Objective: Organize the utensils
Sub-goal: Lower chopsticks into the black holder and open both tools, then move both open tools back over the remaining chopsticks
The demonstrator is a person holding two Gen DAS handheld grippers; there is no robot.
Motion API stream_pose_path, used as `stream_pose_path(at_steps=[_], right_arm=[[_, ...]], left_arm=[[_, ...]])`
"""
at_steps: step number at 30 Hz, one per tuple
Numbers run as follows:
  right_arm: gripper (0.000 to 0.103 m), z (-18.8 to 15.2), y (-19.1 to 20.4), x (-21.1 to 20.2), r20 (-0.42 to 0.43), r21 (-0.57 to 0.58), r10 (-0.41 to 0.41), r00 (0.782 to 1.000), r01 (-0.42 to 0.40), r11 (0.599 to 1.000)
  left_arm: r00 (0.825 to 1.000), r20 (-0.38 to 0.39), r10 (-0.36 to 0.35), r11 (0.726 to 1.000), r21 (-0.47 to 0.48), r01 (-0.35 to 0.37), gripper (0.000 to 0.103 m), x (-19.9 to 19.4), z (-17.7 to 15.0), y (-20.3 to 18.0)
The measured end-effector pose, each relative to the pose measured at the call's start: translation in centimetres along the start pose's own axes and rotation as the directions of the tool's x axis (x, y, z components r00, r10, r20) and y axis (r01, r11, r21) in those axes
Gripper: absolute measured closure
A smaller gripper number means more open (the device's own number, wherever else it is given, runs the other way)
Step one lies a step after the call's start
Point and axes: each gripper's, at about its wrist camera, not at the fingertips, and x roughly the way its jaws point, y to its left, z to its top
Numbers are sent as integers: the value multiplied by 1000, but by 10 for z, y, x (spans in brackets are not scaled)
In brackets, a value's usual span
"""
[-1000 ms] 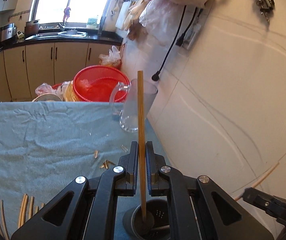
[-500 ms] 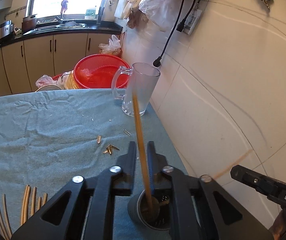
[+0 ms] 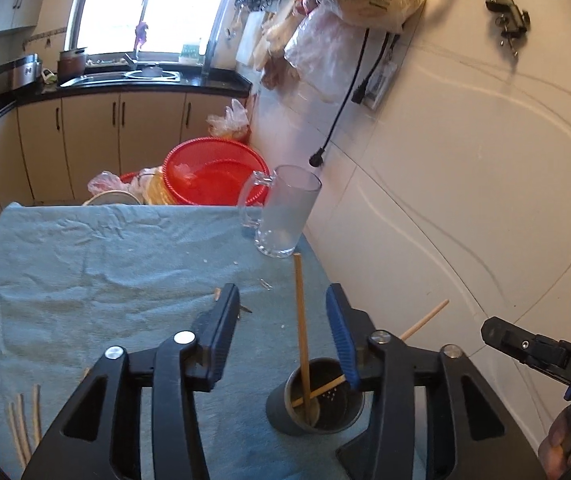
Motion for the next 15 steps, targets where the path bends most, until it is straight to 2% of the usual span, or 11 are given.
stream_pose_path(at_steps=[3, 8, 15], right_arm=[[66, -6, 9, -4, -3, -11, 6, 1000, -6, 1000], [62, -22, 28, -3, -30, -32, 28, 999, -29, 999], [61, -54, 63, 15, -103, -84, 66, 992, -75, 994]], left_arm=[[1000, 18, 13, 1000, -3, -13, 53, -17, -2, 7], [999, 10, 33, 999, -7, -33, 51, -42, -14, 23], [995, -42, 86, 996, -31, -87, 51, -70, -47, 63]])
